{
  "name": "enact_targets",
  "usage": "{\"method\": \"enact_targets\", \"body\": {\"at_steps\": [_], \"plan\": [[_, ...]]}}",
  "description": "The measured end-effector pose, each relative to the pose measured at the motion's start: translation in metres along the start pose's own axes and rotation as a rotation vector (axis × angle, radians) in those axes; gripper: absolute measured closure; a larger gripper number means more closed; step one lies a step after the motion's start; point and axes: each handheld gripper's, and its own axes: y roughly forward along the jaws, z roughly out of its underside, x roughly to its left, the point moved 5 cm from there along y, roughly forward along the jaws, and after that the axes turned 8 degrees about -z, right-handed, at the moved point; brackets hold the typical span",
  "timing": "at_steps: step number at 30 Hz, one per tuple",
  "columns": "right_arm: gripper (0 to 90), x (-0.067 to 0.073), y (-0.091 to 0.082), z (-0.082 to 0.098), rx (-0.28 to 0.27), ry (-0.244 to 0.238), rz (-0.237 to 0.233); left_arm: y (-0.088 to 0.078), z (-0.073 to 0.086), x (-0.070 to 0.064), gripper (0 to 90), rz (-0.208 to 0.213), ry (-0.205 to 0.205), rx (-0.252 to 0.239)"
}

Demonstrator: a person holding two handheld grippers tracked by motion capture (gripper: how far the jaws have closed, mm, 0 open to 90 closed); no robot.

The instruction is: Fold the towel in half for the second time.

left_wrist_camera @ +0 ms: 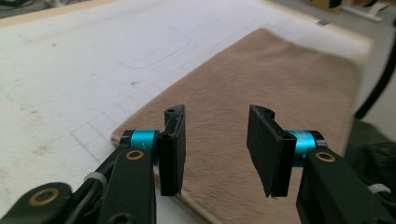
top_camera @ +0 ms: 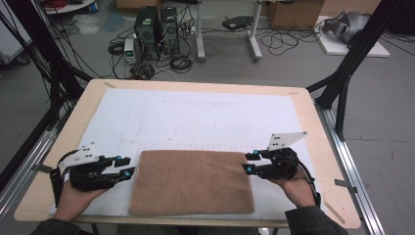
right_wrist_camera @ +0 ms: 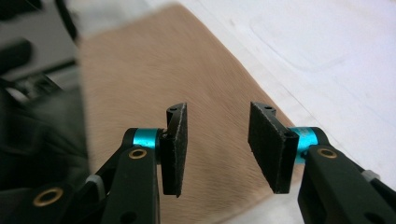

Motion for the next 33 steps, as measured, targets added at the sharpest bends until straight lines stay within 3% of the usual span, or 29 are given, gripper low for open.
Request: {"method": "enact_targets", "body": {"at_steps": [2,5,9,11,13,14,17,19,21,23,25,27,28,29,30,33], "plan": [[55.9,-0.011,0.012,0.005,0.038,-0.002,0.032,0.015,0.005,0.005,56.2,-0.05,0.028,0.041],[55.8,-0.021,0.029,0.013,0.047,0.007,0.033,0.041,0.015,0.008,56.0,-0.061,0.025,0.106],[54.9,-0.03,0.048,0.025,0.113,-0.005,0.072,0.066,0.03,0.011,57.9,-0.114,0.069,0.206],[58.8,-0.033,0.057,0.03,0.138,0.013,0.077,0.071,0.033,0.01,65.6,-0.116,0.064,0.187],[68.6,-0.033,0.067,0.035,0.176,-0.019,0.09,0.071,0.033,0.006,79.7,-0.115,0.051,0.173],[77.8,-0.031,0.068,0.035,0.17,-0.029,0.091,0.07,0.032,0.005,83.4,-0.118,0.051,0.174],[84.5,-0.028,0.064,0.028,0.176,-0.007,0.09,0.059,0.022,0.008,86.2,-0.118,0.013,0.132],[84.7,-0.024,0.053,0.015,0.14,-0.001,0.07,0.05,0.011,0.011,86.3,-0.088,-0.038,0.084],[84.5,-0.024,0.041,-0.001,0.093,0.0,0.055,0.049,-0.002,0.016,86.2,-0.092,-0.06,0.055],[84.0,-0.031,0.036,-0.013,0.081,-0.001,0.079,0.056,-0.012,0.024,86.0,-0.108,-0.095,0.03],[83.8,-0.043,0.037,-0.016,0.085,0.017,0.102,0.069,-0.013,0.034,85.8,-0.147,-0.119,0.039],[82.4,-0.058,0.045,-0.009,0.11,0.051,0.119,0.082,-0.006,0.042,84.9,-0.161,-0.134,0.088],[80.7,-0.062,0.05,-0.004,0.125,0.071,0.12,0.087,-0.001,0.044,81.5,-0.174,-0.142,0.119],[76.7,-0.066,0.055,0.001,0.143,0.09,0.123,0.09,0.001,0.045,74.2,-0.158,-0.152,0.137],[72.9,-0.068,0.06,0.005,0.155,0.102,0.122,0.089,0.003,0.044,71.3,-0.136,-0.141,0.144],[65.2,-0.066,0.061,0.008,0.126,0.09,0.128,0.081,0.002,0.035,61.7,-0.145,-0.099,0.122]]}}
